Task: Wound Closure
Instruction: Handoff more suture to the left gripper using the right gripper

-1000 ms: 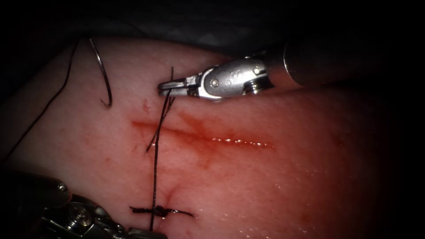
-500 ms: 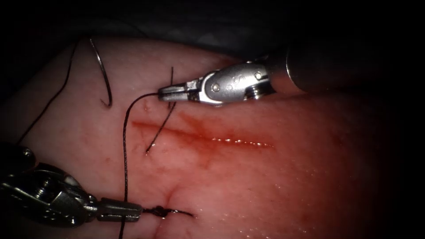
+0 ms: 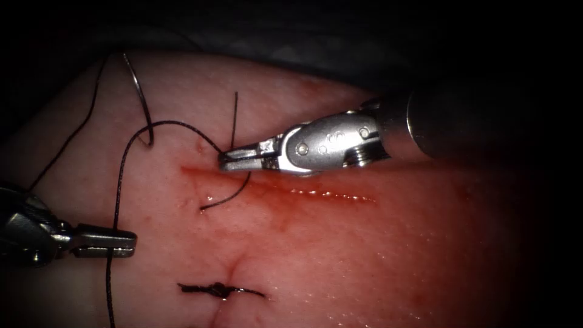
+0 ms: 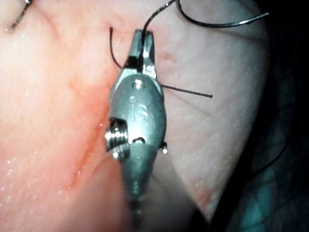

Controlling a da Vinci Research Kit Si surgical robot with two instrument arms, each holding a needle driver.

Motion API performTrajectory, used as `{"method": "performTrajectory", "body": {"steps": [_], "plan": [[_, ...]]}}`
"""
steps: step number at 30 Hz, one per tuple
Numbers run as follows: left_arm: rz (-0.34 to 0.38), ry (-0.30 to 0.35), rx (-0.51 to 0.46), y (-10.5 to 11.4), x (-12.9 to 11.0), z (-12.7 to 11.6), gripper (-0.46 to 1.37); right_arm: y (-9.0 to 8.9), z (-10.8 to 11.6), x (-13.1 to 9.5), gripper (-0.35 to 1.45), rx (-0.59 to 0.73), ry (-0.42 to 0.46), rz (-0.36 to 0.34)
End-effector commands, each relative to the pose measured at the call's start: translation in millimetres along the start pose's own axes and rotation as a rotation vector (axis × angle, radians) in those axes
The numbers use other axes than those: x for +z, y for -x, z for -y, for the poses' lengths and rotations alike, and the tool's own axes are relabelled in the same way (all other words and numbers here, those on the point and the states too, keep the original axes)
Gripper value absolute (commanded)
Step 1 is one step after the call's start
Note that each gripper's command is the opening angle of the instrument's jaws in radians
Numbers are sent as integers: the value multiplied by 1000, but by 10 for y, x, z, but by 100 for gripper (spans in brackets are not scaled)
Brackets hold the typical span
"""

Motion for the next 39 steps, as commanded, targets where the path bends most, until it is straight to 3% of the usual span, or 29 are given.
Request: {"method": "performTrajectory", "body": {"steps": [1, 13, 21, 25, 26, 27, 30, 33, 39], "plan": [[-1, -3, -3, 0, 0, 2, -35, -1, 3, -2, -35, 7, 2, 1], [32, -42, -7, 17, 0, 9, -35, -19, 28, -23, -35, 76, -6, -2], [61, -56, -1, 26, -13, 15, -35, -27, 38, -27, -35, 128, -15, -5], [75, -95, -10, 35, -22, 22, -35, -32, 41, -36, -32, 171, -20, -17], [78, -100, -11, 36, -23, 23, -35, -33, 40, -38, -14, 172, -20, -20], [83, -106, -12, 38, -25, 25, -35, -35, 40, -41, 17, 174, -20, -24], [89, -117, -17, 40, -28, 27, -35, -38, 37, -47, 59, 179, -21, -29], [90, -124, -16, 41, -34, 30, -35, -40, 35, -54, 80, 183, -19, -42], [91, -126, -20, 44, -43, 34, -35, -31, 21, -70, 103, 201, 47, -35]]}}
